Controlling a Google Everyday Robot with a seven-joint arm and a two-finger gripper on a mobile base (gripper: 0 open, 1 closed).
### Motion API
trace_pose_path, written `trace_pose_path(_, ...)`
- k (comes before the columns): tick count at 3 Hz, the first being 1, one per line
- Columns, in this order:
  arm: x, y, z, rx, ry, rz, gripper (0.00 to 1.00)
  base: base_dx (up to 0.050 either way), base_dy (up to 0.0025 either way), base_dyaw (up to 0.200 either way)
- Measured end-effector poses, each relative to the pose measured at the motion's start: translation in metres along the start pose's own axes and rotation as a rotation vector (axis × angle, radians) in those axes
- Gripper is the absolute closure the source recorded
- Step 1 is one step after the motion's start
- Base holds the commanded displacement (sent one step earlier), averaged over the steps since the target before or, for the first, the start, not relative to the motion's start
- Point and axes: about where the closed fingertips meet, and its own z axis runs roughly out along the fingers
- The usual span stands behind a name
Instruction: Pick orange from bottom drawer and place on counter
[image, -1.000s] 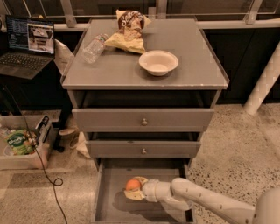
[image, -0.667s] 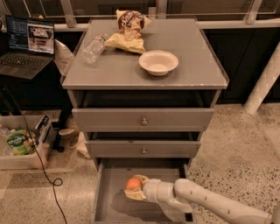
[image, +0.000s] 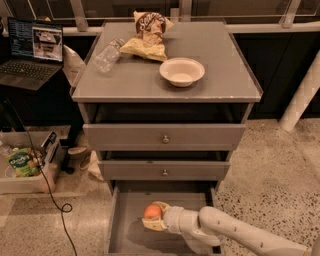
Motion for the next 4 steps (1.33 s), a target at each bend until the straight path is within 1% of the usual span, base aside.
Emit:
trace_pose_path(1, -0.02, 0.008, -0.013, 0.046, -0.046, -0.009, 1.0, 0.0, 0.0, 0.0)
trace_pose_path(2, -0.068, 0.028, -0.035, 0.069, -0.087, -0.062, 1.0, 0.0, 0.0, 0.0)
trace_pose_path(3, -0.127, 0.043, -0.056, 0.081, -0.098, -0.15, 1.0, 0.0, 0.0, 0.0)
trace_pose_path(4, -0.183, 0.059, -0.073, 0.07, -0.091, -0.253, 1.0, 0.0, 0.0, 0.0)
